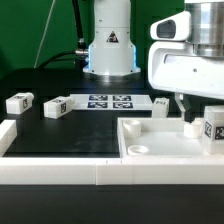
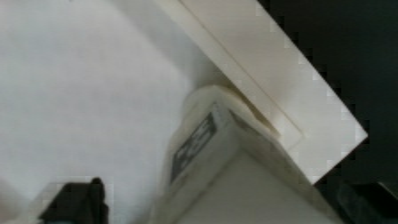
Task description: Assemble one leg
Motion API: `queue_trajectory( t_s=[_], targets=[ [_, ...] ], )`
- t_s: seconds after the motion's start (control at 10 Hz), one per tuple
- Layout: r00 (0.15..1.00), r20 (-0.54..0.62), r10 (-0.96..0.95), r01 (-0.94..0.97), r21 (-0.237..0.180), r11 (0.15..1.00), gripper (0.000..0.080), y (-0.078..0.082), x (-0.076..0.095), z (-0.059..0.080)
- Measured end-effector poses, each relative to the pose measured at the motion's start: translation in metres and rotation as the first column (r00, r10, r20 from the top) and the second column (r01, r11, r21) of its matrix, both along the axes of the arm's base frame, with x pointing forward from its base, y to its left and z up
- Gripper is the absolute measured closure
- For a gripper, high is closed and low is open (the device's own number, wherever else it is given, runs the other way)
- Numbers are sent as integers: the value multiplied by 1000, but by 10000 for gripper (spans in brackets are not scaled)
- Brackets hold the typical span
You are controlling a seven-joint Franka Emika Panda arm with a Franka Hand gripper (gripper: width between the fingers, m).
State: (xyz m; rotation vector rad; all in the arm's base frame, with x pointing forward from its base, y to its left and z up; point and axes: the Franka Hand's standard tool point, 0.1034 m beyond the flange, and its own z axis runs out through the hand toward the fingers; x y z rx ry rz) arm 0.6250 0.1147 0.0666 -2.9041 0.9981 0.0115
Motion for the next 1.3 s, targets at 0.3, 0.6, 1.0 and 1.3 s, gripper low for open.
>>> queue_trajectory(
  t_s=[0.3,0.6,1.0,1.3],
  targets=[
    [945,10,326,-326,-36,945,151,1,3,1],
    [824,20,566,-565,-60,823,151,-2,6,1],
    [807,21,590,-588,-61,807,336,-2,6,1],
    [834,21,551,-549,-58,834,511,-2,6,1]
  ],
)
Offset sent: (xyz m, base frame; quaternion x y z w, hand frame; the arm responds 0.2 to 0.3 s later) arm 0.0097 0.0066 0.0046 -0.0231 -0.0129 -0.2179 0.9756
